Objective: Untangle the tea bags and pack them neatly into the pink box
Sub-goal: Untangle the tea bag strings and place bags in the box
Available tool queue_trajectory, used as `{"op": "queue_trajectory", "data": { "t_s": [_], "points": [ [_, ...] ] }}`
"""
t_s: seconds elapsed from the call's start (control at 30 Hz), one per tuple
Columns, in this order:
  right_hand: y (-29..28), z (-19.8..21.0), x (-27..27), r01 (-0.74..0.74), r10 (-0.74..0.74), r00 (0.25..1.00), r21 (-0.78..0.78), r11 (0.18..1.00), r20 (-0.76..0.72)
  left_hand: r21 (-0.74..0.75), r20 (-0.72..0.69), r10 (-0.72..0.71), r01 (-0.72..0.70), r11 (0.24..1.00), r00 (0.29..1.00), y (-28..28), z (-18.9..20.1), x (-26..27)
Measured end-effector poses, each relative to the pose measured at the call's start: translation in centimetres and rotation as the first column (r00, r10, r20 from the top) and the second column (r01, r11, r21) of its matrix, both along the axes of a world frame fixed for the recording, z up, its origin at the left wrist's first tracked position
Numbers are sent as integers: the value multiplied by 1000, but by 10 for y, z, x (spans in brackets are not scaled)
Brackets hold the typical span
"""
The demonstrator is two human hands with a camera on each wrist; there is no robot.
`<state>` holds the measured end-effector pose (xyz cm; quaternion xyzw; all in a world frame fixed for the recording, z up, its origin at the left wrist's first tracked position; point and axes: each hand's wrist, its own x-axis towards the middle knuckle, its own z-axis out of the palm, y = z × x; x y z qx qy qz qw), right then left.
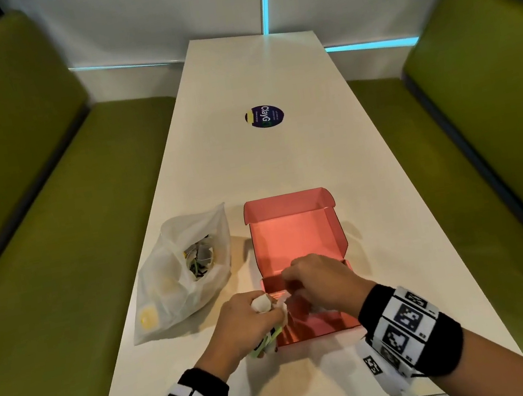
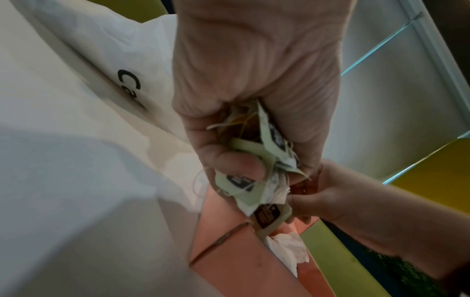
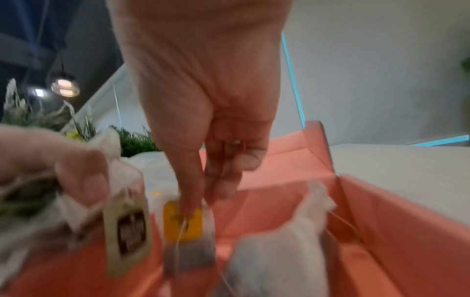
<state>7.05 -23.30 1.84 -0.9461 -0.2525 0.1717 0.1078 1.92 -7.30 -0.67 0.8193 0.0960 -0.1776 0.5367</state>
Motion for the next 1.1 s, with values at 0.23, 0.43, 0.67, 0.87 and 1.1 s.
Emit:
{"op": "queue_trajectory", "data": {
  "t_s": [0.23, 0.43, 0.67, 0.87, 1.1],
  "points": [
    [19, 0, 8, 90, -91, 996, 54, 994, 12, 59, 49, -46, 43, 997, 998, 1, -2, 1],
    [22, -6, 10, 231, -236, 972, 161, 959, 9, 52, 53, -56, 54, 997, 997, 1, -2, 1],
    [16, -8, 11, 247, -253, 967, 135, 960, 28, 36, 47, -55, 54, 998, 997, 2, -2, 0],
    [3, -6, 22, 280, -281, 959, 57, 958, 16, 31, 36, -60, 59, 998, 998, 2, -2, 1],
    [-7, -2, 19, 275, -280, 959, 97, 957, 45, 38, 21, -54, 53, 998, 998, 2, 1, 1]
  ]
}}
